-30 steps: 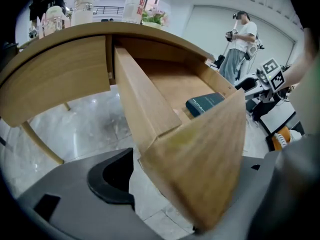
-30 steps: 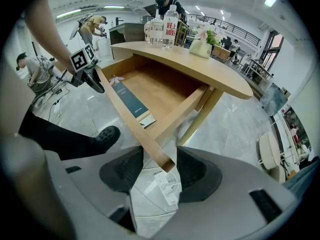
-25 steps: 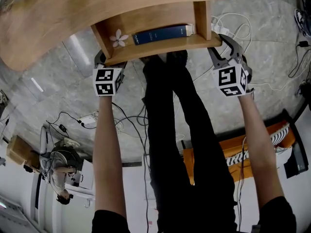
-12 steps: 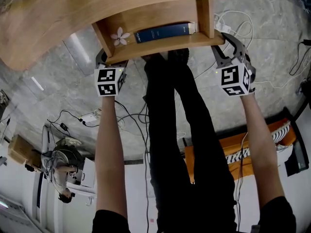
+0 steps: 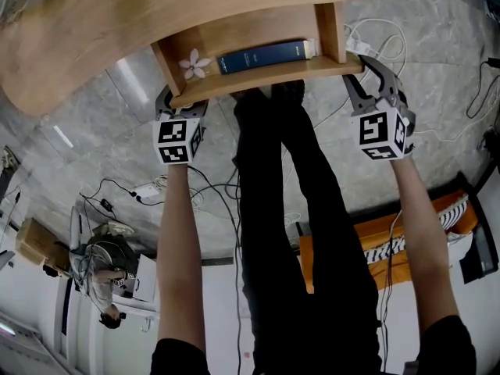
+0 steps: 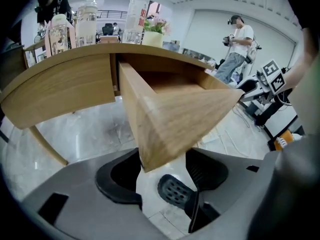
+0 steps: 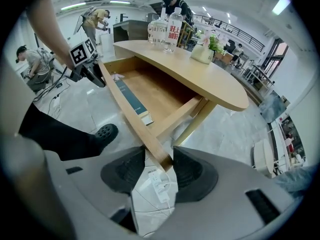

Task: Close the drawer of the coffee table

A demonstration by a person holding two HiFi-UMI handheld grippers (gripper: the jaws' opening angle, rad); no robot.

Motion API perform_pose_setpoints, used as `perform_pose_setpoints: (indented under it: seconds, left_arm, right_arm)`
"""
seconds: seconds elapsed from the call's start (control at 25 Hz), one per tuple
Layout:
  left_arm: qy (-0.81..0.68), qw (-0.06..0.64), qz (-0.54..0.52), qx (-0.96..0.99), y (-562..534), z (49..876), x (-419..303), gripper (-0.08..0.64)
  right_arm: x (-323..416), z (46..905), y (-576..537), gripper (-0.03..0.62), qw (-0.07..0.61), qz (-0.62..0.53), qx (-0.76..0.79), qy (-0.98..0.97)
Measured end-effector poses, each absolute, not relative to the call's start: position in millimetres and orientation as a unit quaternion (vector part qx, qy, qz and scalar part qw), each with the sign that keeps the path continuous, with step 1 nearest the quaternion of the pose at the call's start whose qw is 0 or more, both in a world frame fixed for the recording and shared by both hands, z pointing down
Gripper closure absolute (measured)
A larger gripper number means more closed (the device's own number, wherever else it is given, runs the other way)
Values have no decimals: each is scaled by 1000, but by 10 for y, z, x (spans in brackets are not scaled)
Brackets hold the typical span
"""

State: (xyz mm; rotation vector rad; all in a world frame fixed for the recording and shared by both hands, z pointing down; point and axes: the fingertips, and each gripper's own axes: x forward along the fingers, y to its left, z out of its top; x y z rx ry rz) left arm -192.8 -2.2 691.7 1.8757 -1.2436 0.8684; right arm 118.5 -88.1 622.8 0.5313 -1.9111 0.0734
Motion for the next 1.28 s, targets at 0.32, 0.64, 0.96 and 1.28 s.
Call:
perform_pose_setpoints:
  seconds: [0.32,0.64,0.96,1.28]
  left_arm:
    - [-488,354,325,729,-39,6798,-1948,270]
    - [-504,340,314,729,-148,6823,-1948,270]
    - [-509,337,309,729,-669,6769,-2062,270]
    - [-516,331,306,729,-930,6796,-2108,270]
  right_arm:
    - [1166,6111,-924,419,538,28,239,-808]
    - [1176,6146,-1048,419,525,17,269,-807]
    - [1053,6071,-1566,419,528,5,272,-804]
    - [1013,6101,-1806,419,528,-5,275,-803]
